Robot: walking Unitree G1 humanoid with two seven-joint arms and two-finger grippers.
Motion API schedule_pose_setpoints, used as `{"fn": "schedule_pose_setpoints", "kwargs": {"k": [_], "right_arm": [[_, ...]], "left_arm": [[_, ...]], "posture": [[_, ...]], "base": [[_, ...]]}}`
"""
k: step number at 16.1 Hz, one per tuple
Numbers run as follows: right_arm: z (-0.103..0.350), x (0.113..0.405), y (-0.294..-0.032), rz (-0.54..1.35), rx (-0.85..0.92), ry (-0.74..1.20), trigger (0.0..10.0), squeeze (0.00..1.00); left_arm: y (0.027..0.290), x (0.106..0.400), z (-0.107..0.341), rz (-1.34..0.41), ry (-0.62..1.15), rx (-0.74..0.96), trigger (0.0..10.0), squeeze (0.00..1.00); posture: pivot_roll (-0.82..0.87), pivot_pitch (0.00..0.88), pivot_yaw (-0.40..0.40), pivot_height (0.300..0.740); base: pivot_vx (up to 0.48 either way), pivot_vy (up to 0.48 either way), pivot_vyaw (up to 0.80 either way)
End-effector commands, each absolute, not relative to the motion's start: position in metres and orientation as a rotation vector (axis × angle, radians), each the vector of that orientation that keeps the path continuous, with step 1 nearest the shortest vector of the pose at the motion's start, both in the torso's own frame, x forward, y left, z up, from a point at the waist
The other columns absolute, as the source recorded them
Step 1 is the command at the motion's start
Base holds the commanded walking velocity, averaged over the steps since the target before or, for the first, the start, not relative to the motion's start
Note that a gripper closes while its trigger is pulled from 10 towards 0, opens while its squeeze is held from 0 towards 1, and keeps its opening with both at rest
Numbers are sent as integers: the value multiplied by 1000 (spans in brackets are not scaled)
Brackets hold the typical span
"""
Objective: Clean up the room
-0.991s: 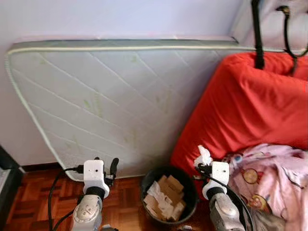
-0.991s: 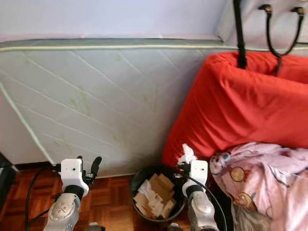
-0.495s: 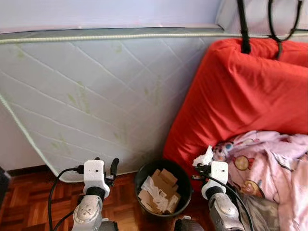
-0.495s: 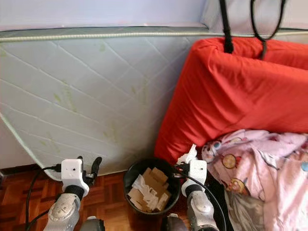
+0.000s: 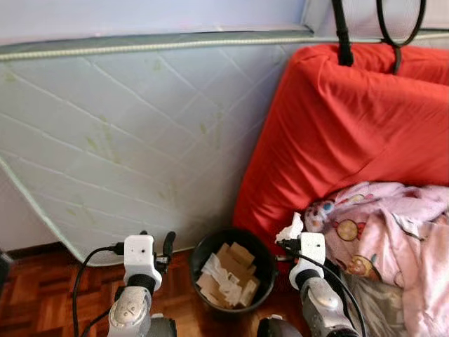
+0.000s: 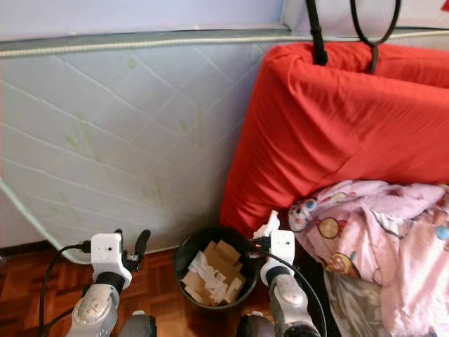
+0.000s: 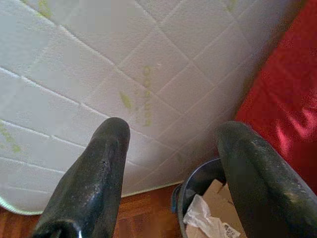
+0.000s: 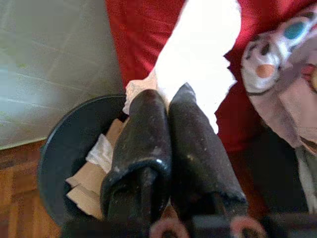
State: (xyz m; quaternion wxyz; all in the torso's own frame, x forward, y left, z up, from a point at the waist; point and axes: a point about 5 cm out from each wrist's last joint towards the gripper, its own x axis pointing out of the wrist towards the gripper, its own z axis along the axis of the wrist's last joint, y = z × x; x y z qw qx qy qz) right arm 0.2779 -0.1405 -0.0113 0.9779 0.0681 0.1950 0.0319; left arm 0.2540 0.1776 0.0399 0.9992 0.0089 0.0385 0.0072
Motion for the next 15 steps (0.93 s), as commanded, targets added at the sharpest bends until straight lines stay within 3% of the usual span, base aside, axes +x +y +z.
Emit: {"fn": "schedule_pose_setpoints", "kwargs": {"k": [1,8,15], "right_arm": [[-11,281,-138,79,129,408,10000,0],[-12,280,-134,109,134,425,10000,0],[-13,280,-132,137,135,443,10000,0]], "left_arm": [[176,257,42,8,79,18,10000,0],[177,256,43,17,78,7,10000,0],[177,256,44,21,80,3,10000,0]], "posture": [[54,58,-86,642],[57,76,-89,642],[62,83,-90,642]], "base": [[0,0,0],[0,0,0],[262,0,0]]}}
